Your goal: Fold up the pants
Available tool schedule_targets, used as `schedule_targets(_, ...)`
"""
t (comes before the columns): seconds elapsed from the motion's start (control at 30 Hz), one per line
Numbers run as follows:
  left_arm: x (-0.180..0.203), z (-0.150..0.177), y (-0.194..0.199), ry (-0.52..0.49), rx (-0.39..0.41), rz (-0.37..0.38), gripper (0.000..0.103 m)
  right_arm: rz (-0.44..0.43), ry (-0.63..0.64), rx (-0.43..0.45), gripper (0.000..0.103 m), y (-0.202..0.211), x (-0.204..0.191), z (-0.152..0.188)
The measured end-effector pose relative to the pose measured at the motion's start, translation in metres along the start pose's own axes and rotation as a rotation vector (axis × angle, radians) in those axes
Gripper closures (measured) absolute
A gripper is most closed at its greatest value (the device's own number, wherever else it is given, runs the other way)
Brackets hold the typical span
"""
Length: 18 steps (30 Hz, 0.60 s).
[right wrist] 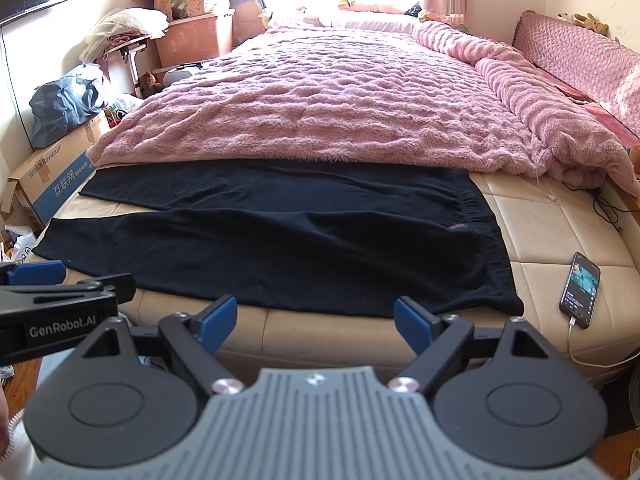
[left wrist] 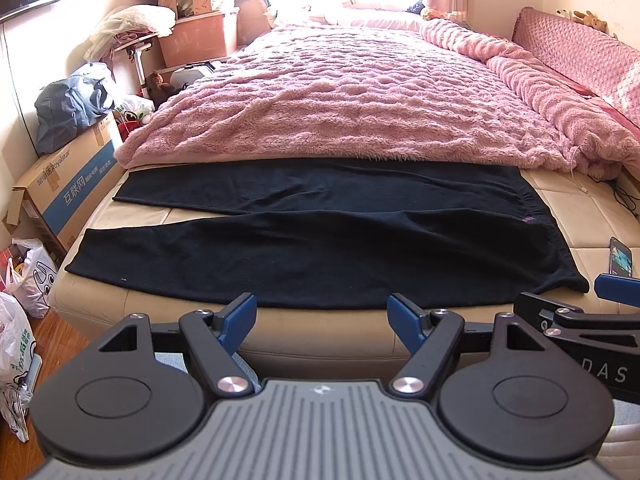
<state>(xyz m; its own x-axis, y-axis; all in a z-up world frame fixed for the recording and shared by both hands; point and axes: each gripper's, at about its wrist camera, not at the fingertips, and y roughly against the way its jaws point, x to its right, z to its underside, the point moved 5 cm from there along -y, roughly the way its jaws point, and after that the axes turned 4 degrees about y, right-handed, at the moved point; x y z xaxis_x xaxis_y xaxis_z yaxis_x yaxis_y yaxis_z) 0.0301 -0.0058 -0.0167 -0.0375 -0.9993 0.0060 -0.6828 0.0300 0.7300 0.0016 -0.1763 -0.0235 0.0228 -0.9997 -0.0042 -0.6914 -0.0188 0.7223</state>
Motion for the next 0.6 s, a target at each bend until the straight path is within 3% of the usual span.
schedule_targets(0.6, 0.0000, 0.0012, 0.0006, 0.002, 0.002, 0.001, 0.016, -0.003, 0.002, -0.006, 0.021, -0.0018, 0.0000, 0.0017)
